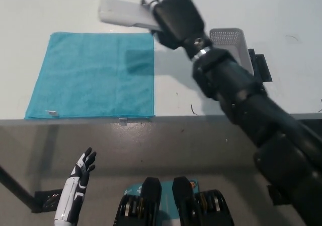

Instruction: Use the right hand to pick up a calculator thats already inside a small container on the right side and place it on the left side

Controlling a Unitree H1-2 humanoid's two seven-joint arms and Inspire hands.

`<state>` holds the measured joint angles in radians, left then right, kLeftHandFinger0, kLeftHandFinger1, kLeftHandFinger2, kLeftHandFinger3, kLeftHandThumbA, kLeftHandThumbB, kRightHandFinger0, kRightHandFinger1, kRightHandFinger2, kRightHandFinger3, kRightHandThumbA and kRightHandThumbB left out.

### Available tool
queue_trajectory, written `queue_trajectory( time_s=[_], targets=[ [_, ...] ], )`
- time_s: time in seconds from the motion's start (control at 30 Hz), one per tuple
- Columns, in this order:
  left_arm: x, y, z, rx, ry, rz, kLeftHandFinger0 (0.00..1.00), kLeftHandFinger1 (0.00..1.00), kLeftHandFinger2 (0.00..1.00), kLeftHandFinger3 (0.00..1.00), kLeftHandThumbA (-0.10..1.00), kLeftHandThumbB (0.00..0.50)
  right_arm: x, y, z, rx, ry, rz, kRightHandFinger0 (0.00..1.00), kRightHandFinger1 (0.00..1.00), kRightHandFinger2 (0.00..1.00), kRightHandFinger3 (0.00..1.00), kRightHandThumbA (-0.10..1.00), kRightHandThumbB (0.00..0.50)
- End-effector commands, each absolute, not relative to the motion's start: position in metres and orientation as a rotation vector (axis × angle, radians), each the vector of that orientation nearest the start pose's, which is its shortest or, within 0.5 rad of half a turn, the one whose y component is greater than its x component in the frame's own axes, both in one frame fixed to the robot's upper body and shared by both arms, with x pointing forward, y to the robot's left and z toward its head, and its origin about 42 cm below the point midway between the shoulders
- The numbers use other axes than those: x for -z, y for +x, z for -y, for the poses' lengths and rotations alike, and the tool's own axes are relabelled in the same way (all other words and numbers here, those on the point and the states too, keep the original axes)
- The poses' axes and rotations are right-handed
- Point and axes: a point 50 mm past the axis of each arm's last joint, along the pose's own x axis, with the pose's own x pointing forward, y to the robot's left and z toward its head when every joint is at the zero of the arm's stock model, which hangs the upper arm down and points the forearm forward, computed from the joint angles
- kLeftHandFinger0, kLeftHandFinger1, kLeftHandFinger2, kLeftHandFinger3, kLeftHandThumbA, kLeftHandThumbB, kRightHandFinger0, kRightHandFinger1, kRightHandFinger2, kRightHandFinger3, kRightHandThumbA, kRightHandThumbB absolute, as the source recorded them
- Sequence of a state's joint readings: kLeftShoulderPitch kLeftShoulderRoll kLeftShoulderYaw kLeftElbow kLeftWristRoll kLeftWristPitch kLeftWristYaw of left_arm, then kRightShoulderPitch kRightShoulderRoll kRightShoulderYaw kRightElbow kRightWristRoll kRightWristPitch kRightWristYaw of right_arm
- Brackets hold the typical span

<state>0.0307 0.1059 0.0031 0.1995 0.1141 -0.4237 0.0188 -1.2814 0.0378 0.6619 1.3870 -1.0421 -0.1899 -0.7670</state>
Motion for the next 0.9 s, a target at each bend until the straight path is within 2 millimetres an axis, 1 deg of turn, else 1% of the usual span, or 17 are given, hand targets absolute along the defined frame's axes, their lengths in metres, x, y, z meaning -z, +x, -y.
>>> queue_trajectory(
  time_s=[0.0, 0.07, 0.1, 0.13, 0.17, 0.27, 0.3, 0.33, 0.37, 0.43, 0.57, 0.6, 0.63, 0.73, 0.77, 0.8, 0.87],
  targets=[
    [-0.071, 0.265, -0.249, 0.011, 0.234, 0.258, 1.00, 1.00, 1.00, 1.00, 1.00, 0.000, -0.347, 0.548, -0.003, -0.083, -1.486, 0.997, 0.00, 0.21, 0.72, 0.68, -0.10, 0.244],
    [-0.071, 0.265, -0.249, 0.013, 0.232, 0.260, 1.00, 1.00, 1.00, 1.00, 1.00, 0.000, -0.341, 0.544, -0.013, -0.110, -1.495, 0.987, 0.00, 0.22, 0.72, 0.72, -0.10, 0.252],
    [-0.073, 0.264, -0.250, 0.014, 0.235, 0.263, 1.00, 1.00, 1.00, 1.00, 1.00, 0.000, -0.337, 0.542, -0.018, -0.125, -1.511, 0.988, 0.00, 0.21, 0.72, 0.72, -0.10, 0.269],
    [-0.073, 0.264, -0.250, 0.014, 0.236, 0.264, 1.00, 1.00, 1.00, 1.00, 1.00, 0.000, -0.335, 0.541, -0.019, -0.128, -1.515, 0.990, 0.00, 0.21, 0.72, 0.72, -0.10, 0.270],
    [-0.073, 0.264, -0.251, 0.013, 0.239, 0.265, 1.00, 1.00, 1.00, 1.00, 1.00, 0.000, -0.333, 0.540, -0.023, -0.142, -1.527, 0.972, 0.00, 0.18, 0.68, 0.65, -0.10, 0.269],
    [-0.074, 0.264, -0.252, 0.017, 0.246, 0.267, 1.00, 1.00, 1.00, 1.00, 1.00, 0.000, -0.326, 0.536, -0.032, -0.180, -1.533, 0.936, 0.00, 0.10, 0.60, 0.54, -0.10, 0.271],
    [-0.074, 0.264, -0.252, 0.019, 0.253, 0.268, 1.00, 1.00, 1.00, 1.00, 1.00, 0.000, -0.325, 0.536, -0.033, -0.190, -1.519, 0.926, 0.00, 0.04, 0.51, 0.44, -0.10, 0.284],
    [-0.075, 0.264, -0.251, 0.022, 0.261, 0.270, 1.00, 1.00, 1.00, 1.00, 1.00, 0.000, -0.323, 0.535, -0.035, -0.201, -1.511, 0.911, 0.00, 0.00, 0.44, 0.30, -0.10, 0.300],
    [-0.075, 0.264, -0.251, 0.023, 0.259, 0.271, 1.00, 1.00, 1.00, 1.00, 1.00, 0.000, -0.321, 0.534, -0.037, -0.201, -1.530, 0.902, 0.00, 0.00, 0.41, 0.24, -0.10, 0.310],
    [-0.073, 0.263, -0.249, 0.025, 0.254, 0.267, 1.00, 1.00, 1.00, 1.00, 1.00, 0.000, -0.316, 0.533, -0.039, -0.208, -1.561, 0.876, 0.00, 0.00, 0.40, 0.17, -0.10, 0.308],
    [-0.072, 0.262, -0.248, 0.026, 0.254, 0.261, 1.00, 1.00, 1.00, 1.00, 1.00, 0.000, -0.308, 0.529, -0.044, -0.227, -1.534, 0.841, 0.00, 0.00, 0.37, 0.19, -0.10, 0.318],
    [-0.070, 0.260, -0.247, 0.027, 0.257, 0.256, 1.00, 1.00, 1.00, 1.00, 1.00, 0.000, -0.304, 0.527, -0.046, -0.247, -1.521, 0.819, 0.00, 0.00, 0.37, 0.21, -0.10, 0.309],
    [-0.068, 0.256, -0.246, 0.028, 0.254, 0.248, 1.00, 1.00, 1.00, 1.00, 1.00, 0.000, -0.298, 0.526, -0.049, -0.270, -1.516, 0.795, 0.00, 0.00, 0.37, 0.23, -0.10, 0.315],
    [-0.064, 0.249, -0.243, 0.033, 0.257, 0.235, 1.00, 1.00, 1.00, 1.00, 1.00, 0.000, -0.285, 0.519, -0.055, -0.290, -1.516, 0.770, 0.00, 0.00, 0.35, 0.21, -0.10, 0.319],
    [-0.063, 0.245, -0.242, 0.035, 0.256, 0.229, 1.00, 1.00, 1.00, 1.00, 1.00, 0.000, -0.280, 0.517, -0.057, -0.300, -1.510, 0.765, 0.00, 0.00, 0.35, 0.20, -0.10, 0.303],
    [-0.062, 0.244, -0.242, 0.034, 0.256, 0.225, 1.00, 1.00, 1.00, 1.00, 1.00, 0.000, -0.278, 0.515, -0.058, -0.307, -1.506, 0.759, 0.00, 0.00, 0.33, 0.26, -0.10, 0.306],
    [-0.060, 0.241, -0.241, 0.033, 0.255, 0.218, 1.00, 1.00, 1.00, 1.00, 1.00, 0.000, -0.272, 0.512, -0.062, -0.328, -1.509, 0.736, 0.00, 0.00, 0.34, 0.29, -0.10, 0.313]
  ],
)
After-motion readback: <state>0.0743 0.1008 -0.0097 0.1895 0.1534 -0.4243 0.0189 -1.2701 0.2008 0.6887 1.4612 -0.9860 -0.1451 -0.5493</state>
